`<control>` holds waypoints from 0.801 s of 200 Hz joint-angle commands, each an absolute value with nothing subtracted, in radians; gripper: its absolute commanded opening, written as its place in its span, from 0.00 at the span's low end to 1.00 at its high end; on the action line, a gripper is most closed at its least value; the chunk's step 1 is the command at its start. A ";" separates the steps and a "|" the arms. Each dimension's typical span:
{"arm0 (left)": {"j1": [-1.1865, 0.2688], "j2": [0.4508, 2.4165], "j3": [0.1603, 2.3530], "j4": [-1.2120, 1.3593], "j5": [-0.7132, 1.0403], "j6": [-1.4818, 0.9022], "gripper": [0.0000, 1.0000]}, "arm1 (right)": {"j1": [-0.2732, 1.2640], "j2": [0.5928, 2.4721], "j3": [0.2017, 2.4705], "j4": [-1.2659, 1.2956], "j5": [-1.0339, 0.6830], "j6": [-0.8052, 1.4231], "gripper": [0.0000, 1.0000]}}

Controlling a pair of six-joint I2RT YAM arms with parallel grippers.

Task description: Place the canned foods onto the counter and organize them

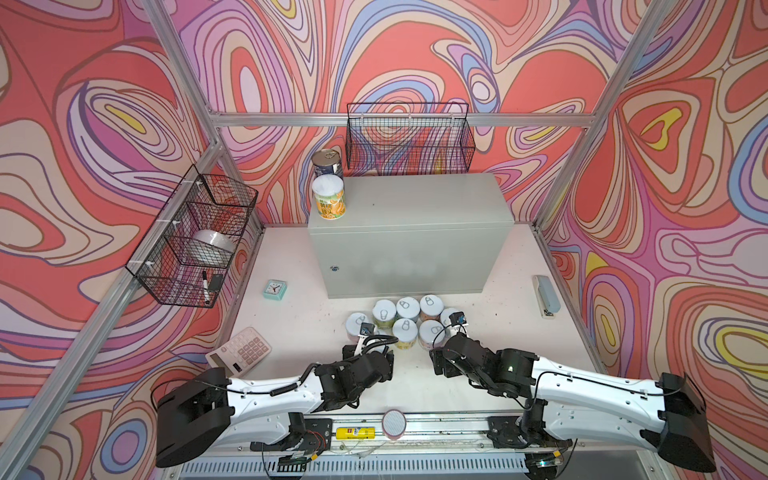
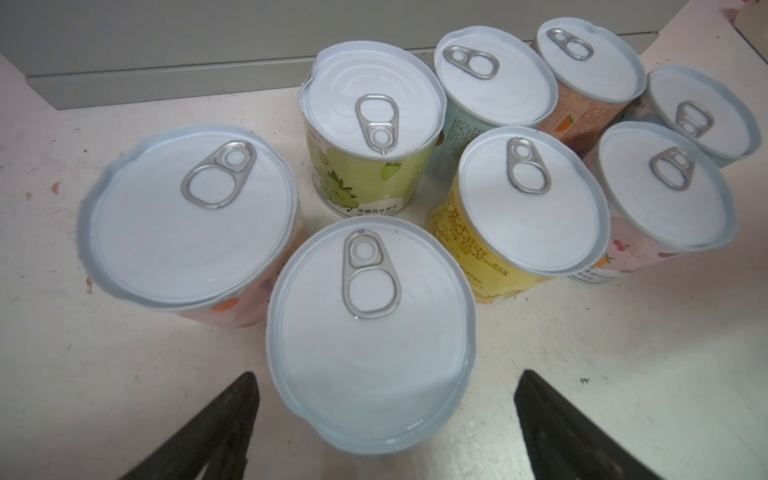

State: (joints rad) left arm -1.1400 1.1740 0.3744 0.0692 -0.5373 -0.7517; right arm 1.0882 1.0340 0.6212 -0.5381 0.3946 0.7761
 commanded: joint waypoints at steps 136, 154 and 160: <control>-1.095 1.364 0.389 0.267 -0.600 -0.778 0.98 | 1.095 1.048 0.604 -0.507 0.429 0.740 0.93; -1.084 1.379 0.396 0.262 -0.606 -0.785 0.98 | 1.094 1.048 0.602 -0.503 0.430 0.738 0.93; -1.080 1.384 0.398 0.261 -0.604 -0.788 0.98 | 1.094 1.048 0.599 -0.502 0.430 0.739 0.93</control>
State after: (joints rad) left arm -1.0973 1.3613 0.3759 0.2634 -0.5735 -0.7551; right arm 1.0882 1.0447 0.5980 -0.5140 0.4072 0.7525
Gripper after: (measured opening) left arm 0.976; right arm 0.928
